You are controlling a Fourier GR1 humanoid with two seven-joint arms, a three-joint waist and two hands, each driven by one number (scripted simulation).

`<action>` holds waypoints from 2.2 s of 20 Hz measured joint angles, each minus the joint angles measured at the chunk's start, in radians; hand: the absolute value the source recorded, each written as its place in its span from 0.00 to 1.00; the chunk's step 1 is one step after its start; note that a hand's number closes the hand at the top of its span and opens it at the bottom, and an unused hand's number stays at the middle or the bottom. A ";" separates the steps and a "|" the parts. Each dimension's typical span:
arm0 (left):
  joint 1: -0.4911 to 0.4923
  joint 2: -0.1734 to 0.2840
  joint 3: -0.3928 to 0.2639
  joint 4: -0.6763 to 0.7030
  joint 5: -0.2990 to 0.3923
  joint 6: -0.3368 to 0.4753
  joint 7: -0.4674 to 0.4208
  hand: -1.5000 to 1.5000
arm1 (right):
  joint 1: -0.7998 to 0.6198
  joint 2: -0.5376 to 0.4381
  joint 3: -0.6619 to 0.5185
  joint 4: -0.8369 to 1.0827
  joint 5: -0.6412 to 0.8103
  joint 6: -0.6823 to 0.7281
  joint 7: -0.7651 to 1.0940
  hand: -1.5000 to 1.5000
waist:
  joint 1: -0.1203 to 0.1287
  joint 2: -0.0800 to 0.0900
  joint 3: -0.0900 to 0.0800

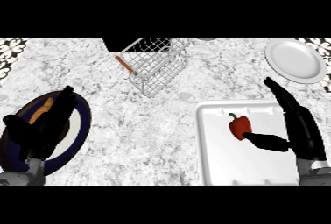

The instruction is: Pick the bell pepper from the tray and place it in the tiered basket

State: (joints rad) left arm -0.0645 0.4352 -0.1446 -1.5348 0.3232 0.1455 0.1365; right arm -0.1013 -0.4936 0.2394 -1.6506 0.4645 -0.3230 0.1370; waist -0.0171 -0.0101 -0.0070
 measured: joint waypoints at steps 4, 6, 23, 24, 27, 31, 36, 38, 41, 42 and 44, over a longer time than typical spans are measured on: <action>0.006 0.001 0.002 -0.002 0.000 -0.006 -0.005 0.50 | 0.002 -0.116 0.084 -0.055 0.080 0.197 0.177 0.00 | 0.006 0.000 -0.002; 0.007 0.000 -0.001 0.000 0.001 -0.012 -0.001 0.50 | -0.005 -0.140 0.136 -0.105 0.097 0.302 0.282 0.00 | 0.009 0.001 -0.002; 0.002 -0.047 0.063 -0.021 -0.033 -0.074 0.028 0.50 | -0.095 0.100 0.250 -0.108 0.298 0.552 0.716 0.00 | 0.019 0.010 0.007; 0.003 -0.046 0.072 -0.022 -0.035 -0.086 0.029 0.50 | -0.096 0.112 0.244 -0.086 0.311 0.552 0.709 0.00 | 0.019 0.010 0.007; 0.024 -0.053 0.087 -0.053 -0.047 -0.096 0.048 0.50 | -0.088 0.137 0.224 -0.011 0.354 0.515 0.656 0.00 | 0.020 0.010 0.007; 0.012 -0.083 0.092 -0.067 -0.077 -0.090 0.074 0.50 | -0.112 0.157 0.182 0.096 0.407 0.481 0.585 0.00 | 0.020 0.010 0.007; 0.010 -0.113 0.114 -0.049 -0.105 -0.115 0.065 0.50 | -0.101 0.178 0.148 0.140 0.485 0.445 0.534 0.00 | 0.019 0.010 0.007; 0.018 -0.118 0.126 -0.051 -0.110 -0.130 0.067 0.50 | -0.100 0.183 0.131 0.176 0.513 0.423 0.501 0.00 | 0.019 0.010 0.007; -0.008 -0.144 0.136 -0.009 -0.135 -0.137 0.056 0.50 | -0.112 0.206 0.108 0.193 0.544 0.439 0.490 0.00 | 0.018 0.010 0.007; -0.001 -0.148 0.138 -0.007 -0.141 -0.142 0.045 0.50 | -0.104 0.204 0.103 0.184 0.544 0.458 0.486 1.00 | 0.018 0.010 0.007; -0.003 -0.149 0.142 -0.022 -0.145 -0.141 0.060 0.50 | -0.099 0.201 0.090 0.212 0.528 0.487 0.467 1.00 | 0.019 0.009 0.006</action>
State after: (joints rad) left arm -0.0672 0.2863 -0.0028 -1.5564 0.1781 0.0047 0.1966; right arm -0.2005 -0.2925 0.3290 -1.4383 0.9925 0.1643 0.6039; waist 0.0017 -0.0009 -0.0008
